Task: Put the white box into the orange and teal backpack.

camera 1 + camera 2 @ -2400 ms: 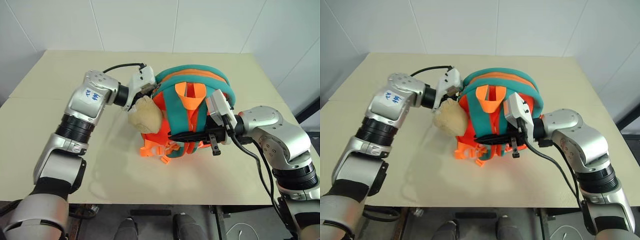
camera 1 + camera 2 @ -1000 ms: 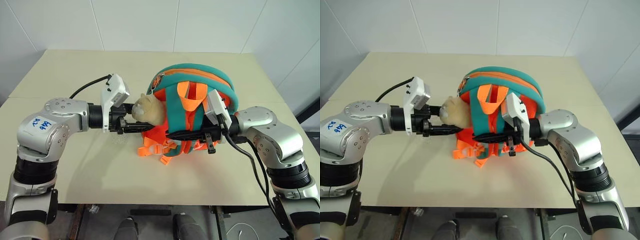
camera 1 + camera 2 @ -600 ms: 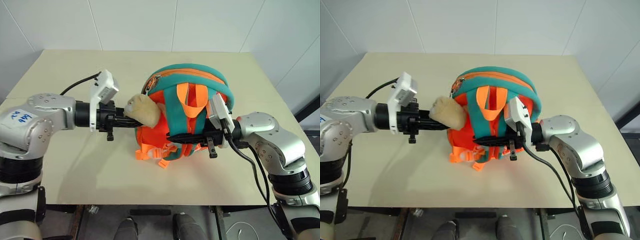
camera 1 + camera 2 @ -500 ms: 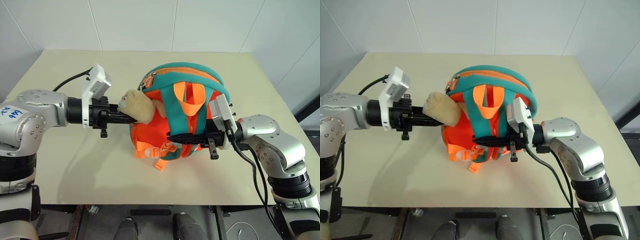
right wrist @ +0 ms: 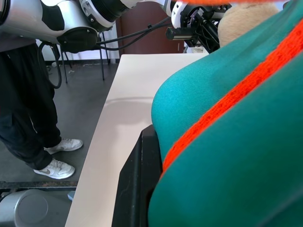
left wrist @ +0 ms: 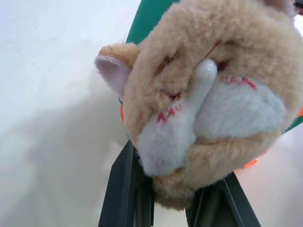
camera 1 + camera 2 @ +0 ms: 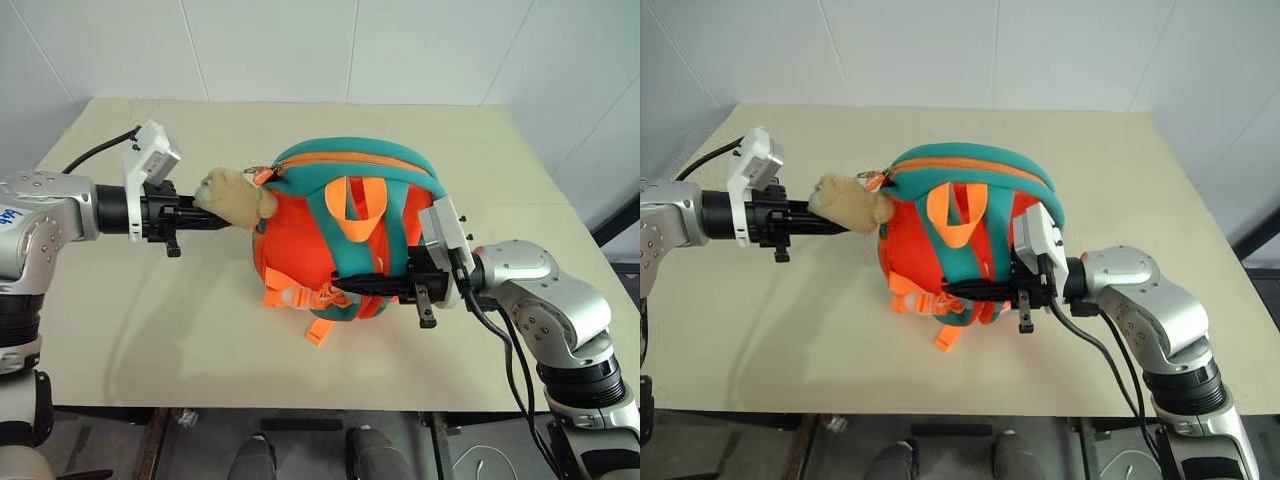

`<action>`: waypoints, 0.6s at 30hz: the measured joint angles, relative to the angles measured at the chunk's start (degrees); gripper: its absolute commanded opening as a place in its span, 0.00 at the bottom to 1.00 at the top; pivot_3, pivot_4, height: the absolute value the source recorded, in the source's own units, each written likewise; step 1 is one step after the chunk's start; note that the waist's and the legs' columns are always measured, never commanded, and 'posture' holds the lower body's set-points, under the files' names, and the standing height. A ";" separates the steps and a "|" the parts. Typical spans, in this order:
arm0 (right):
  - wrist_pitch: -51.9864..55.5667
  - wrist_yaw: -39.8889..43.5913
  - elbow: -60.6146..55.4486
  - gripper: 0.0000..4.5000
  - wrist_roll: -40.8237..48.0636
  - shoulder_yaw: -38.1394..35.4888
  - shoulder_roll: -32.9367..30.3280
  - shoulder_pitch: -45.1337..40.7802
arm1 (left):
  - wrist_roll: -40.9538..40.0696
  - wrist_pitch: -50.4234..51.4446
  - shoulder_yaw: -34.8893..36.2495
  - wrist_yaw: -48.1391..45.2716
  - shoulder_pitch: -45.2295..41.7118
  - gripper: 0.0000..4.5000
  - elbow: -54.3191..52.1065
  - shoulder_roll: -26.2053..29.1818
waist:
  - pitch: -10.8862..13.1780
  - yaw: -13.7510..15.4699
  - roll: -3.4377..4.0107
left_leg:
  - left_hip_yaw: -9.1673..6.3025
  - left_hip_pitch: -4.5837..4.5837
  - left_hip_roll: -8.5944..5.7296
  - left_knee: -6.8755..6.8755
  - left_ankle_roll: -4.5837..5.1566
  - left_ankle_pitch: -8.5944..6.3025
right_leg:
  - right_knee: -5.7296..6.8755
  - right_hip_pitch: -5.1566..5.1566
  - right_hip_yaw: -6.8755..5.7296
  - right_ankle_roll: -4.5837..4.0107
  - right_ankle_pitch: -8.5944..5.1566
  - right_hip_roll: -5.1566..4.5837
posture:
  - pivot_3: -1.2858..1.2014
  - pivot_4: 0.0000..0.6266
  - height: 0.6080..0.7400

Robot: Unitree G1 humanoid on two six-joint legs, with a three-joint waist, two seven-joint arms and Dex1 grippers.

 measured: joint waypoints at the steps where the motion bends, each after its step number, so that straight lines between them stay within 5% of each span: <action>1: 0.01 -0.03 -0.23 0.00 0.04 0.00 0.00 0.12 | -0.78 0.34 0.82 -0.09 -0.23 0.09 0.10 -0.70 | 0.00 0.04 0.00 | 0.00 -0.02 0.00 0.01 0.00 0.00 | -0.01 0.00 0.00 0.00 0.00 0.00 | 0.52 0.24 1.00; 18: 1.13 -0.39 -1.50 0.00 1.12 0.03 -0.27 1.10 | 0.79 -0.28 2.11 -3.25 5.00 0.09 4.71 2.21 | 0.00 -0.38 0.00 | 0.02 0.02 0.00 0.00 0.02 -0.02 | 0.00 -0.01 0.03 0.00 0.00 0.00 | 0.52 0.24 1.00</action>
